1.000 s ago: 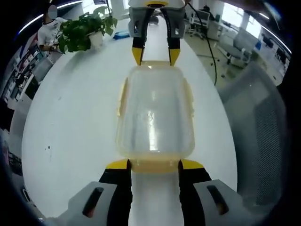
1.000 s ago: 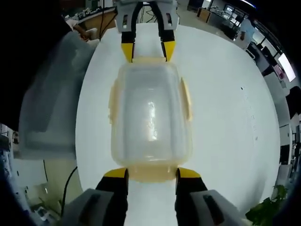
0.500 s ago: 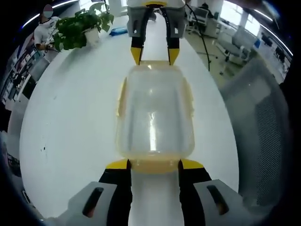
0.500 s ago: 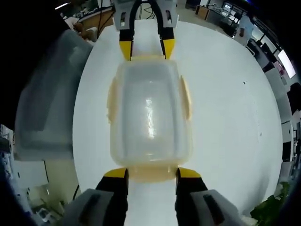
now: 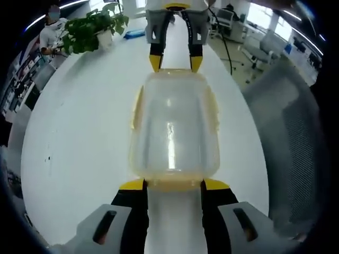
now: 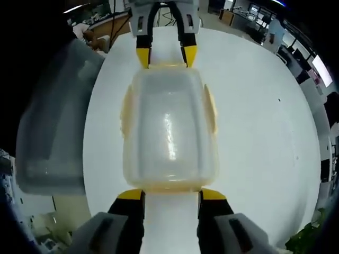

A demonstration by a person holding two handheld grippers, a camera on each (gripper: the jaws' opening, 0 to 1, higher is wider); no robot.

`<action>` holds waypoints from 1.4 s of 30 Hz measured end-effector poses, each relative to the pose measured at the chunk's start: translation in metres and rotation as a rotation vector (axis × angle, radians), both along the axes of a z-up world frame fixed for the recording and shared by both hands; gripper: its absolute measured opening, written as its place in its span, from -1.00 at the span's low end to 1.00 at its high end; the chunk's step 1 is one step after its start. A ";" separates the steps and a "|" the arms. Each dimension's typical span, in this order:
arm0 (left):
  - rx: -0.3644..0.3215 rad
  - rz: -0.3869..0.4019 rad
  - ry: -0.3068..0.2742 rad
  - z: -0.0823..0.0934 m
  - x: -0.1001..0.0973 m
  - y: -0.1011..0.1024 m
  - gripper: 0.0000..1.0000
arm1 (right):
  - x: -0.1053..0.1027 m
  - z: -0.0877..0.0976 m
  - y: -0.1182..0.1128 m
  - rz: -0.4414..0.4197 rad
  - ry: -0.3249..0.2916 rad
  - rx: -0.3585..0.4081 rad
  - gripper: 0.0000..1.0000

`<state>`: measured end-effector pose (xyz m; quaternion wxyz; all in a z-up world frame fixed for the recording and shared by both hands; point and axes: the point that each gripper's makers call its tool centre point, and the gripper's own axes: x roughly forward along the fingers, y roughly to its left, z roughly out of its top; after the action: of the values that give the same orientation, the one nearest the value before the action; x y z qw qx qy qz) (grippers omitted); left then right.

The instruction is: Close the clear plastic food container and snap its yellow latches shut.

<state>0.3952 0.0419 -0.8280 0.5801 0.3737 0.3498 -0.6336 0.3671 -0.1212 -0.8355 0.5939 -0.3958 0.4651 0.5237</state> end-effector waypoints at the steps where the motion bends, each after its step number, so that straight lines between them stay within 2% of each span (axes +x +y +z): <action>1: -0.004 -0.001 0.001 0.000 0.000 0.002 -0.28 | -0.002 0.000 0.003 -0.003 -0.002 0.001 -0.27; 4: -0.003 -0.011 0.007 0.000 -0.001 0.013 -0.28 | -0.005 0.000 0.015 -0.004 -0.009 0.037 -0.27; 7: 0.000 -0.005 0.005 0.000 -0.002 0.016 -0.27 | -0.001 -0.001 0.018 0.014 -0.017 0.046 -0.26; 12: -0.015 -0.021 -0.009 -0.002 -0.003 0.018 -0.26 | 0.000 -0.001 0.019 0.025 -0.015 0.042 -0.26; 20: -0.030 -0.026 -0.019 -0.002 -0.003 0.019 -0.24 | -0.002 -0.003 0.018 0.037 -0.045 0.044 -0.23; 25: -0.019 -0.026 -0.025 -0.008 -0.004 0.027 -0.22 | -0.005 -0.005 0.018 0.003 -0.021 0.073 -0.15; 28: -0.059 0.011 0.011 -0.007 -0.009 0.026 -0.14 | -0.005 -0.003 0.010 -0.007 -0.018 0.064 -0.11; 31: -0.080 0.043 -0.003 -0.003 -0.003 0.032 -0.16 | -0.007 0.005 0.002 -0.029 -0.017 0.070 -0.10; 32: -0.112 0.056 -0.040 0.002 0.003 0.032 -0.18 | -0.007 0.007 -0.001 -0.028 -0.026 0.064 -0.12; 34: -0.169 0.103 -0.027 0.011 0.005 0.030 -0.18 | -0.007 0.013 -0.004 -0.029 -0.044 0.066 -0.18; 36: -0.183 0.112 -0.037 0.019 0.006 0.034 -0.19 | -0.006 0.022 -0.002 -0.051 -0.057 0.104 -0.22; 39: -0.203 0.119 -0.047 0.027 0.007 0.034 -0.31 | -0.006 0.032 0.006 -0.078 -0.065 0.153 -0.29; 42: -0.257 0.148 -0.040 0.037 0.009 0.027 -0.34 | -0.003 0.037 0.015 -0.084 -0.076 0.185 -0.48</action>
<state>0.4043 0.0692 -0.7909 0.6751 0.2823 0.2806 -0.6211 0.3638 -0.1063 -0.7990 0.6666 -0.3389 0.4084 0.5235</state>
